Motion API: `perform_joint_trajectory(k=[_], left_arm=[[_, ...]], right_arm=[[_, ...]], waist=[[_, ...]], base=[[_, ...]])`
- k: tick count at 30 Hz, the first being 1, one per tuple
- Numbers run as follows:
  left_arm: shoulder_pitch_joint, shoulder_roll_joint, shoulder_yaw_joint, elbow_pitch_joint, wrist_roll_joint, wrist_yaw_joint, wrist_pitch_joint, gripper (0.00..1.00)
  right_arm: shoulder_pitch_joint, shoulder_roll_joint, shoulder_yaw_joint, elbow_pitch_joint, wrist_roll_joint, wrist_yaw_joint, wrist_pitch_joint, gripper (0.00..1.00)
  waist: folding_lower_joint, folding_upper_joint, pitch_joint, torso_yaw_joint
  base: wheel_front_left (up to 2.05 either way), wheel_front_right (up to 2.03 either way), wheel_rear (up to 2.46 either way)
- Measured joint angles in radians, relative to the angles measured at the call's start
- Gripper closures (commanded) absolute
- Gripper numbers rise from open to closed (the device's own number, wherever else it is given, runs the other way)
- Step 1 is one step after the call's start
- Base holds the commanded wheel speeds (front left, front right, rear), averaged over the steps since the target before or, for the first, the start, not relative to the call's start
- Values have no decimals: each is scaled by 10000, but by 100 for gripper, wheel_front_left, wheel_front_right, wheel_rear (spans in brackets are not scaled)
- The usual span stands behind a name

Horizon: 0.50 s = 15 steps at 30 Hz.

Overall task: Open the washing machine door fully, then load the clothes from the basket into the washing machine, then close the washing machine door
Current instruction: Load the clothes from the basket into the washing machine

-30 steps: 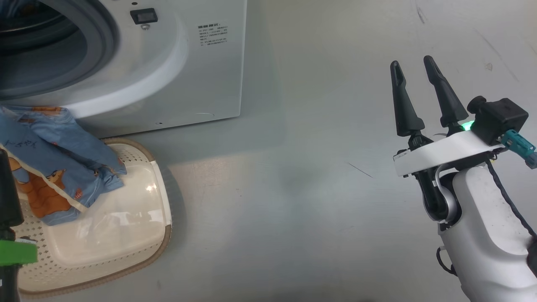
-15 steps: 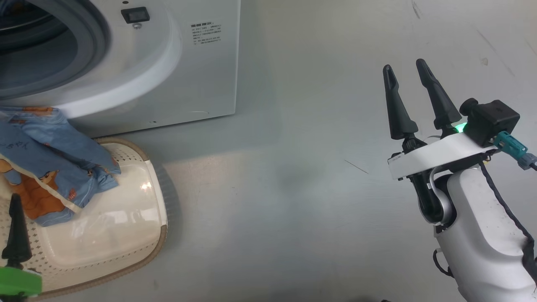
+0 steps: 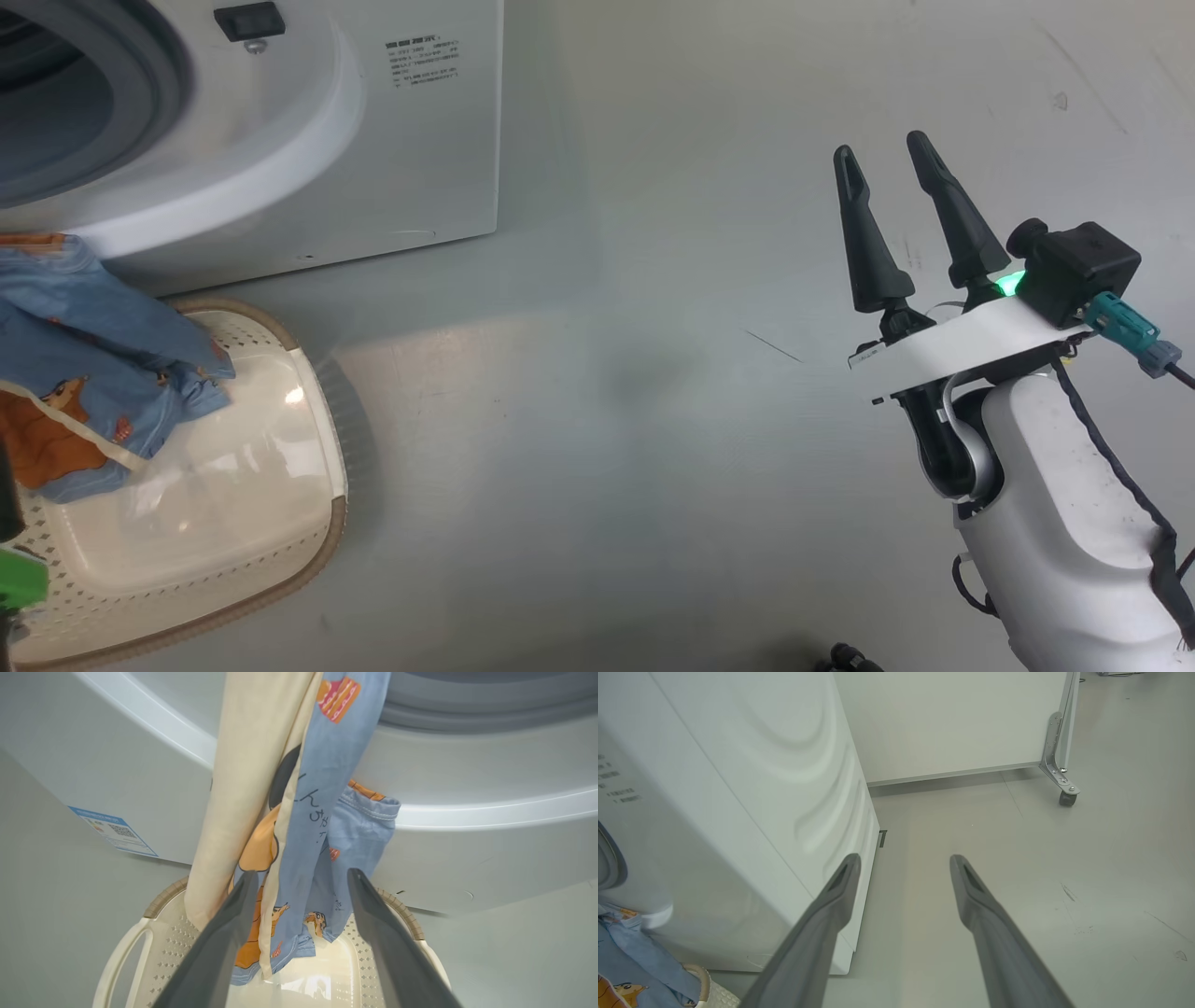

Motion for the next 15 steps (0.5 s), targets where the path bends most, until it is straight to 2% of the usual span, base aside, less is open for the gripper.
perform_joint_trajectory(k=[15], left_arm=[[-1401,351,-360,1670,-130,-144,817,0]], right_arm=[[-209,31,-29,-75,0,0,0,0]], waist=[[0,0,566,-259]], base=[[0,0,0]])
